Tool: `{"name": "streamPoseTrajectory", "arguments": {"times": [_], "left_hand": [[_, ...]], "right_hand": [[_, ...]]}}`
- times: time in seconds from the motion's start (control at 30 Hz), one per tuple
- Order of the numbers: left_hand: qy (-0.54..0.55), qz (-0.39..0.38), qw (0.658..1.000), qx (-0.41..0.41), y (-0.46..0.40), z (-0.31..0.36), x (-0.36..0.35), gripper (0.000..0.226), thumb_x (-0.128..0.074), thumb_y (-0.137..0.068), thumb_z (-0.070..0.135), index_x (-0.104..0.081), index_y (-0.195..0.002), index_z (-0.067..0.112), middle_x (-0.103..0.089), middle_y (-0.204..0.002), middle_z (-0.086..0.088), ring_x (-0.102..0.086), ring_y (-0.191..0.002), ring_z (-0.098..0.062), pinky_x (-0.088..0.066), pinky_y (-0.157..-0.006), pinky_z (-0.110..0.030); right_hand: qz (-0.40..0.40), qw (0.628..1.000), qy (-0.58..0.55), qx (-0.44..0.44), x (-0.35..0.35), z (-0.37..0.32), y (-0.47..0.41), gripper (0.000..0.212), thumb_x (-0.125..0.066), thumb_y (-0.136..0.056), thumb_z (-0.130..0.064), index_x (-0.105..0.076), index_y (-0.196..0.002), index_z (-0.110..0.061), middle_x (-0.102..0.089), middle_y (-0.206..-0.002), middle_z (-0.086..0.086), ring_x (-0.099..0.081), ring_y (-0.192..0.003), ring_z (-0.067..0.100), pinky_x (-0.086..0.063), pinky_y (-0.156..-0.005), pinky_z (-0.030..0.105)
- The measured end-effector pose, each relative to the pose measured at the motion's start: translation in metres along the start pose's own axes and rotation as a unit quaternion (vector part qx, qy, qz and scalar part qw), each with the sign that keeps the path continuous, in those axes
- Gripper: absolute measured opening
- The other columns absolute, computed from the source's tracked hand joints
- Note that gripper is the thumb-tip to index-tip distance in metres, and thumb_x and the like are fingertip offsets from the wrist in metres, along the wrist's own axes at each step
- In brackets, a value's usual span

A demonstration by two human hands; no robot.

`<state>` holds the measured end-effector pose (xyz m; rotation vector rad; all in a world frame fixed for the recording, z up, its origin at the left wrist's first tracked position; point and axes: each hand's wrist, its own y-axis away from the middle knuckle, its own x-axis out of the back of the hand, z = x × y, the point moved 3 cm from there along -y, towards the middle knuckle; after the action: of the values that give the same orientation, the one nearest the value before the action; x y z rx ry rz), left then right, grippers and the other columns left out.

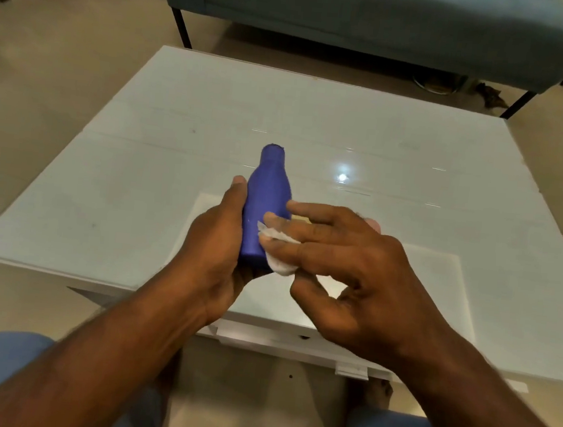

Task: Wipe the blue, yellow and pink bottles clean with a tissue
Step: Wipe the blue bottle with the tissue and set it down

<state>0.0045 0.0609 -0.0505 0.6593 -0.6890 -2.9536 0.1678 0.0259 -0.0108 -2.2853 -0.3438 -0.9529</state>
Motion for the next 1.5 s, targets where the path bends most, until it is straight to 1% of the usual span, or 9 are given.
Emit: {"name": "streamPoseTrajectory", "arguments": {"times": [0.13,0.33,0.5,0.67,0.73,0.87,1.1,1.3,1.5], "left_hand": [[-0.013,-0.043,0.999,0.018,0.006,-0.006,-0.007,0.043,-0.041,-0.100,0.054,-0.067,-0.105,0.020,-0.079,-0.086,-0.011,-0.076,-0.070,-0.027,-0.062,-0.059,-0.036],[-0.034,-0.109,0.991,0.071,0.008,-0.008,-0.015,0.062,-0.033,-0.098,0.058,-0.066,-0.121,0.011,-0.076,-0.104,-0.018,-0.074,-0.078,-0.029,-0.063,-0.067,-0.035],[-0.047,-0.058,0.997,0.026,0.011,-0.007,-0.016,0.042,-0.037,-0.100,0.053,-0.064,-0.099,0.021,-0.079,-0.077,-0.004,-0.076,-0.065,-0.022,-0.062,-0.056,-0.032],[-0.075,0.005,0.997,0.028,0.006,-0.005,-0.015,0.047,-0.043,-0.099,0.054,-0.062,-0.097,0.011,-0.071,-0.088,-0.010,-0.070,-0.081,-0.025,-0.060,-0.079,-0.041],[-0.083,-0.010,0.996,0.026,0.004,-0.008,-0.013,0.044,-0.044,-0.096,0.056,-0.062,-0.099,0.016,-0.074,-0.091,-0.011,-0.072,-0.079,-0.025,-0.063,-0.074,-0.040],[-0.057,-0.107,0.991,0.049,0.008,-0.013,-0.013,0.051,-0.041,-0.096,0.059,-0.067,-0.111,0.018,-0.078,-0.091,-0.013,-0.074,-0.070,-0.026,-0.061,-0.061,-0.035],[-0.072,-0.060,0.995,0.046,0.007,-0.015,-0.018,0.042,-0.042,-0.093,0.058,-0.061,-0.092,0.019,-0.074,-0.079,-0.009,-0.071,-0.066,-0.021,-0.060,-0.056,-0.032],[-0.071,-0.134,0.985,0.080,0.009,-0.014,-0.015,0.056,-0.035,-0.097,0.059,-0.065,-0.114,0.014,-0.076,-0.087,-0.013,-0.071,-0.066,-0.023,-0.061,-0.059,-0.032],[-0.052,-0.121,0.987,0.088,0.008,-0.016,-0.018,0.050,-0.032,-0.100,0.053,-0.062,-0.099,0.013,-0.074,-0.066,-0.007,-0.070,-0.050,-0.019,-0.060,-0.049,-0.027]], "right_hand": [[0.094,0.994,0.039,-0.031,0.011,0.010,-0.002,0.023,-0.076,-0.091,-0.001,-0.082,-0.107,-0.015,-0.073,-0.123,-0.007,-0.066,-0.118,0.020,-0.055,-0.097,0.034],[0.189,0.962,-0.092,-0.172,0.022,0.022,-0.002,0.020,-0.062,-0.100,-0.006,-0.078,-0.108,-0.013,-0.075,-0.115,-0.002,-0.074,-0.106,0.013,-0.064,-0.089,0.029],[0.090,0.971,-0.108,-0.195,0.009,0.016,-0.004,0.035,-0.065,-0.098,-0.028,-0.072,-0.132,-0.024,-0.067,-0.139,-0.014,-0.063,-0.129,0.002,-0.056,-0.102,0.021],[0.094,0.984,-0.112,-0.102,0.007,0.005,-0.003,0.019,-0.070,-0.099,-0.024,-0.085,-0.087,-0.020,-0.081,-0.089,-0.008,-0.076,-0.087,0.011,-0.060,-0.077,0.032],[0.119,0.981,-0.106,-0.109,0.009,0.007,-0.004,0.025,-0.068,-0.101,-0.022,-0.084,-0.084,-0.015,-0.079,-0.084,-0.006,-0.075,-0.081,0.013,-0.059,-0.071,0.030],[0.125,0.969,-0.095,-0.192,0.009,0.017,-0.004,0.016,-0.067,-0.102,-0.027,-0.076,-0.115,-0.026,-0.074,-0.116,-0.013,-0.070,-0.106,0.000,-0.055,-0.085,0.009],[0.088,0.978,-0.149,-0.112,0.009,0.008,-0.002,0.018,-0.069,-0.099,-0.018,-0.084,-0.094,-0.011,-0.080,-0.097,-0.002,-0.077,-0.093,0.016,-0.060,-0.080,0.026],[0.124,0.958,-0.128,-0.227,0.015,0.028,-0.004,0.021,-0.077,-0.093,-0.026,-0.079,-0.111,-0.015,-0.075,-0.111,-0.004,-0.075,-0.099,0.012,-0.065,-0.083,0.026],[0.080,0.950,-0.212,-0.213,0.007,0.021,-0.004,0.032,-0.079,-0.092,-0.017,-0.070,-0.123,-0.022,-0.075,-0.099,-0.005,-0.075,-0.094,0.023,-0.065,-0.073,0.029]]}}
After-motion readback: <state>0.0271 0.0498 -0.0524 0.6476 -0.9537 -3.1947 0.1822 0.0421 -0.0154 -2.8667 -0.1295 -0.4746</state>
